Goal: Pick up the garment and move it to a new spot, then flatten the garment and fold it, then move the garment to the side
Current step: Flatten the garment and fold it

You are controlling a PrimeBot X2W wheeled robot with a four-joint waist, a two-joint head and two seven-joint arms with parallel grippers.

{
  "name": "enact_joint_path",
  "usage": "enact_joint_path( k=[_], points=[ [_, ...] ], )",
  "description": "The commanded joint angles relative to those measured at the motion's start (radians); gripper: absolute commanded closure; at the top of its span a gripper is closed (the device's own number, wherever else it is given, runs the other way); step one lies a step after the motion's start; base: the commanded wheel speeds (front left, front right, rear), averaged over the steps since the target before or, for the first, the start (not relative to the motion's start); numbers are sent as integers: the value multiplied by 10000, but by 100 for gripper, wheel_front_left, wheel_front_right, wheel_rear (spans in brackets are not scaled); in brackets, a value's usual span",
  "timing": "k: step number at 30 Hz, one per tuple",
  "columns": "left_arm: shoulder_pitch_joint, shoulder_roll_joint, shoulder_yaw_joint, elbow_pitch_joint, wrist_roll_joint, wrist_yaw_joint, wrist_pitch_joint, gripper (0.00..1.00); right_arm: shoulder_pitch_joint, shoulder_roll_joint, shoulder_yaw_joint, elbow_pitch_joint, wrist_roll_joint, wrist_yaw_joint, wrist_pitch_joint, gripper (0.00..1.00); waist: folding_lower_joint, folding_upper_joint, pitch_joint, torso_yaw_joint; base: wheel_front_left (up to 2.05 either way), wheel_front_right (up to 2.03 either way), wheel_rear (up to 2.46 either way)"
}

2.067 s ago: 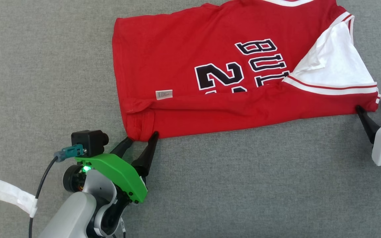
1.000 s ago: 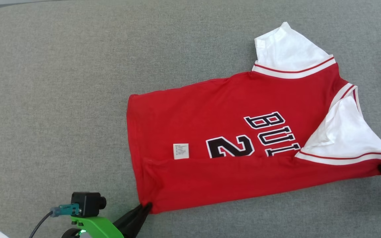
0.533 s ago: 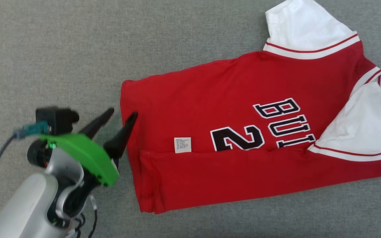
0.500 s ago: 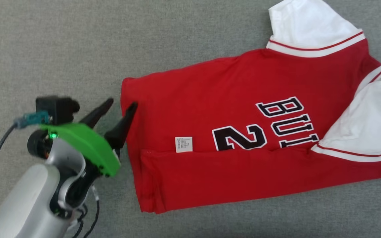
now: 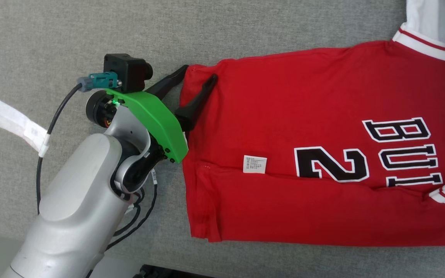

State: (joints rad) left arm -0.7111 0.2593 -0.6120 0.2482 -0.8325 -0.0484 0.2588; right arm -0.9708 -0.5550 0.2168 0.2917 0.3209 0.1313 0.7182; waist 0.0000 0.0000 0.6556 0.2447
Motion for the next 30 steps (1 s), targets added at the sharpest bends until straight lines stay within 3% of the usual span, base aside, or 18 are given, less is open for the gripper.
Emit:
enact_joint_path(
  k=[1, 3, 4, 5, 10, 18, 25, 30],
  points=[
    [221, 53, -218, 717, 85, 21, 253, 0, -85, -28, 200, 335, -4, -11, -43, 0, 0, 0, 292, 298, 0, 0, 0],
    [215, -10, -382, 819, -58, -160, 345, 0, -126, 41, 467, 668, 87, -3, -127, 0, 0, 0, 254, 262, 0, 0, 0],
    [219, -21, -468, 833, -147, -262, 438, 75, -186, 99, 575, 812, 175, -3, -201, 5, 0, 0, 236, 223, 0, 0, 0],
    [229, -5, -540, 836, -175, -352, 527, 100, -253, 164, 598, 907, 255, -3, -312, 100, 0, 0, 225, 179, 0, 0, 0],
    [270, 78, -718, 852, -233, -576, 465, 100, -665, 218, 669, 1259, 411, -9, -1310, 100, 0, 0, -88, -137, 0, 0, 0],
    [-87, 688, 229, 410, 127, -72, -803, 100, -819, 354, -64, 1286, 893, -14, -3314, 100, 0, 0, -1003, -780, 0, 0, 0],
    [1280, 1123, 269, -918, 202, 446, -1225, 100, 1419, -184, -357, -97, 2235, -14, -4165, 100, 0, 0, -2300, -1379, 0, 0, 0],
    [2784, 1523, 338, -2219, 98, 939, -1513, 100, 4112, -327, -1479, -1709, 3178, -12, -4615, 100, 0, 0, -3117, -1745, 0, 0, 0]
  ],
)
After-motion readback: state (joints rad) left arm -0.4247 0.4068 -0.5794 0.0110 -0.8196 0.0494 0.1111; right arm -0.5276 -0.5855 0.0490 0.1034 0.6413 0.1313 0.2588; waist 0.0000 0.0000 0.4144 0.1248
